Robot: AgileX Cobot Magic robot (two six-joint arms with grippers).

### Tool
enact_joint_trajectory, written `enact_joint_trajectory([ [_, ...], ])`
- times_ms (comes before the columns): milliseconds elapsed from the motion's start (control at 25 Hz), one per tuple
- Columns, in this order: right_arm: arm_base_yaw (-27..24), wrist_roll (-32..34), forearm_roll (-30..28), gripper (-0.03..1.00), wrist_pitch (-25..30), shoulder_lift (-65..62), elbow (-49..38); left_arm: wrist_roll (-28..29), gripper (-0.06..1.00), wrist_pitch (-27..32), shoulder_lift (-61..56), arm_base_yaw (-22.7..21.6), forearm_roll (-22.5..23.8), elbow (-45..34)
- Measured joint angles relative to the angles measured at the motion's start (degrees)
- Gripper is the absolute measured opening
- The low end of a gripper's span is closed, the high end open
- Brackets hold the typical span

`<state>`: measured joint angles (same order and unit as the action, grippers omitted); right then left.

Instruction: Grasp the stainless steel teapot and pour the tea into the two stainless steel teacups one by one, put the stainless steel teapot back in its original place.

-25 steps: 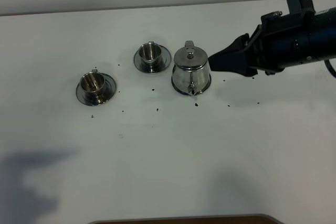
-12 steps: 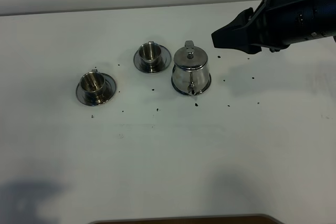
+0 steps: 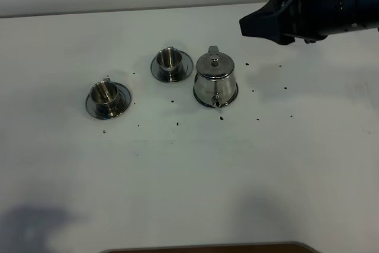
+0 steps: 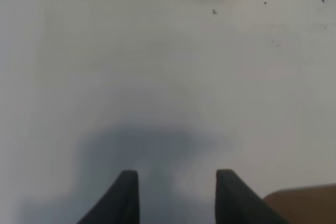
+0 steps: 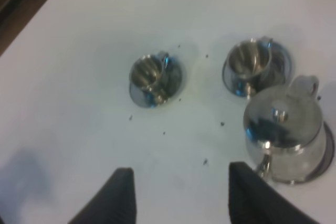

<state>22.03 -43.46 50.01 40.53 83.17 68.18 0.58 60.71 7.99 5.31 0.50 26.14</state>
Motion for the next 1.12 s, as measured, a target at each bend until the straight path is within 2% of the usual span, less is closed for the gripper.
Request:
enact_joint_trajectory([
  [160,0.0,1.9,-1.9,0.41,0.0,0.0,3.7,0.0,0.39,0.0,-3.6,0.0,0.0,0.0],
  [440,0.0,8.5,-9.8,0.41,1.8,0.3,10.1,0.0,0.39,0.0,-8.1,0.0,0.0,0.0],
  [840,0.0,17.3,-16.7,0.41,14.2,14.0,27.5,-0.1,0.39,0.1,-8.1,0.0,0.0,0.0],
  [1120,0.9,23.8,-23.2,0.41,19.0,27.2,40.0,-0.1,0.39,0.1,-8.1,0.0,0.0,0.0],
])
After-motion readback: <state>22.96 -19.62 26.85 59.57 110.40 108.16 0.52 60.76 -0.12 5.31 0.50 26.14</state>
